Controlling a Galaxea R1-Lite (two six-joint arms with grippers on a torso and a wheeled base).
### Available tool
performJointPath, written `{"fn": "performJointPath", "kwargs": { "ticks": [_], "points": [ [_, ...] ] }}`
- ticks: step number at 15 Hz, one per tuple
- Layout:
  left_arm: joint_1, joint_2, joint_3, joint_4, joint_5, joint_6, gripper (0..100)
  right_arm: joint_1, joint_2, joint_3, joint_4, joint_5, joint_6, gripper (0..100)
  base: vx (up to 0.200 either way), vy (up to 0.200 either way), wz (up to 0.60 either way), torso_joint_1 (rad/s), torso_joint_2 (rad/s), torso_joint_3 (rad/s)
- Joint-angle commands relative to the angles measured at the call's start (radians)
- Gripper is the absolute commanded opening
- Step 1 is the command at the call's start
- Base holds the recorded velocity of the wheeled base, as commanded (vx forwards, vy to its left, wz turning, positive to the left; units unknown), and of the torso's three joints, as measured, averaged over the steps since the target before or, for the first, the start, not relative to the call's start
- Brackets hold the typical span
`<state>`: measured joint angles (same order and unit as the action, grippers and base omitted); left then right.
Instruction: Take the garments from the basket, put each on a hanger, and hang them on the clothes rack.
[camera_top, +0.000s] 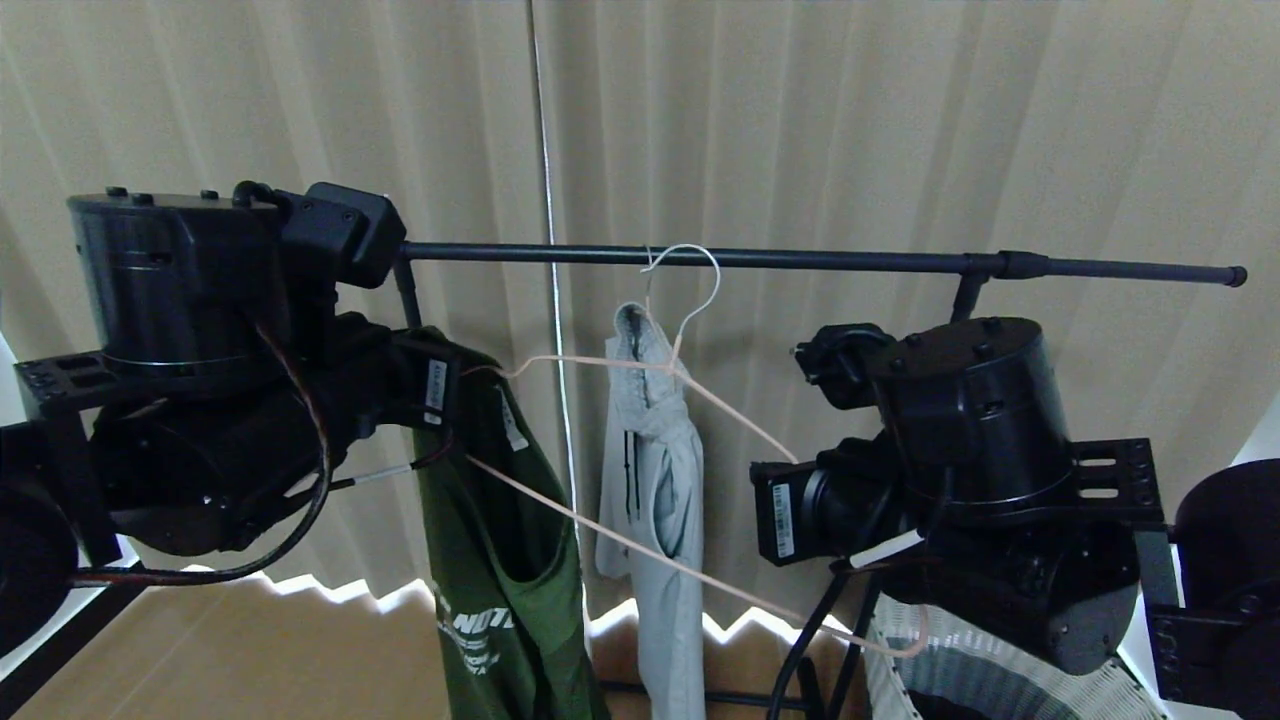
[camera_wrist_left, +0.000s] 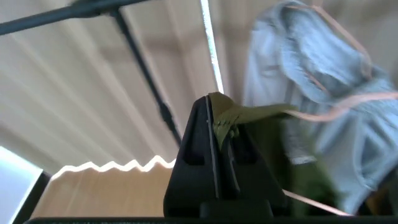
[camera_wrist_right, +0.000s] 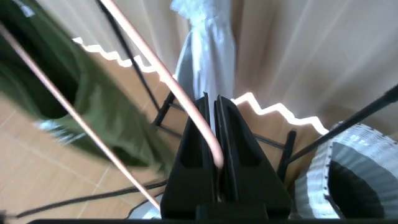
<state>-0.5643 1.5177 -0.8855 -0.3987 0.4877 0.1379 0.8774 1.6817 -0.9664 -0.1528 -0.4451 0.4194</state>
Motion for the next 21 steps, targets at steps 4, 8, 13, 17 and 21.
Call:
{"fn": "performJointPath", "kwargs": {
  "ticks": [4,8,13,17,21],
  "points": [
    [-0.092,0.006,-0.004,-0.031,-0.106,0.0,0,0.04,0.069,-0.02,-0.018,0.039,0.001,0,0.0,0.0,0.0,0.0,0.0,0.0],
    [-0.123,-0.031,-0.004,-0.032,-0.313,0.014,0,0.038,0.144,-0.032,-0.1,0.037,-0.008,0,0.0,0.0,0.0,0.0,0.0,0.0],
    [-0.148,-0.059,0.022,-0.032,-0.457,0.017,0,0.035,0.151,-0.06,-0.1,0.039,-0.008,0,0.0,0.0,0.0,0.0,0.0,0.0],
    [-0.169,-0.068,0.04,-0.037,-0.457,0.062,0,0.015,0.148,-0.071,-0.097,0.039,-0.008,0,0.0,0.0,0.0,0.0,0.0,0.0],
    [-0.135,-0.102,0.08,-0.037,-0.454,0.066,0,-0.037,0.118,-0.06,-0.091,0.036,-0.008,0,0.0,0.0,0.0,0.0,0.0,0.0]
  ]
}}
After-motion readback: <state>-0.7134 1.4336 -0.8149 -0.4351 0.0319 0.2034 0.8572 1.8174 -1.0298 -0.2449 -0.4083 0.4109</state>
